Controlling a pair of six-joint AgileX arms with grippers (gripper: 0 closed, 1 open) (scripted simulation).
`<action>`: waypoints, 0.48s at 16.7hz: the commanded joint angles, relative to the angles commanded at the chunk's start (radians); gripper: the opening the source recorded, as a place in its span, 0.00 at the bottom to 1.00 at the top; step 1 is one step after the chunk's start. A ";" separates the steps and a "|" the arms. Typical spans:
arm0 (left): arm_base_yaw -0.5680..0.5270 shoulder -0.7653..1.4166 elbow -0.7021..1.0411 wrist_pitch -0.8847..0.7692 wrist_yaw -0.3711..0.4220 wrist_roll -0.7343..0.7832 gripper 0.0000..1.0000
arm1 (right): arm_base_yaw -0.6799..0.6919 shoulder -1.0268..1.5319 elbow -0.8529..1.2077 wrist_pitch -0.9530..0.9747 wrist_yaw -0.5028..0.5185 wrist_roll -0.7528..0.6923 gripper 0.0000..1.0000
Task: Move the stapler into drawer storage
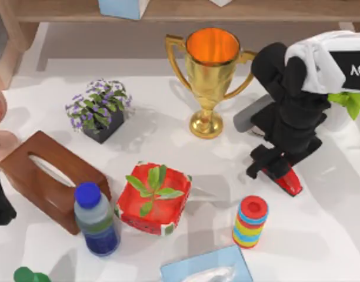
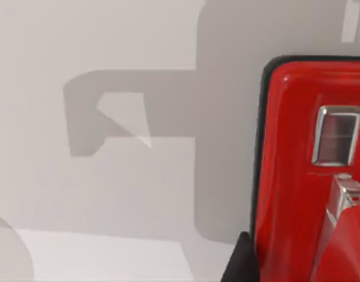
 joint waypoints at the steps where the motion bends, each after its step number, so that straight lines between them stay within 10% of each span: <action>1: 0.000 0.000 0.000 0.000 0.000 0.000 1.00 | 0.000 0.000 0.000 0.000 0.000 0.000 0.00; 8: 0.000 0.000 0.000 0.000 0.000 0.000 1.00 | -0.005 -0.023 -0.013 -0.017 -0.002 -0.007 0.00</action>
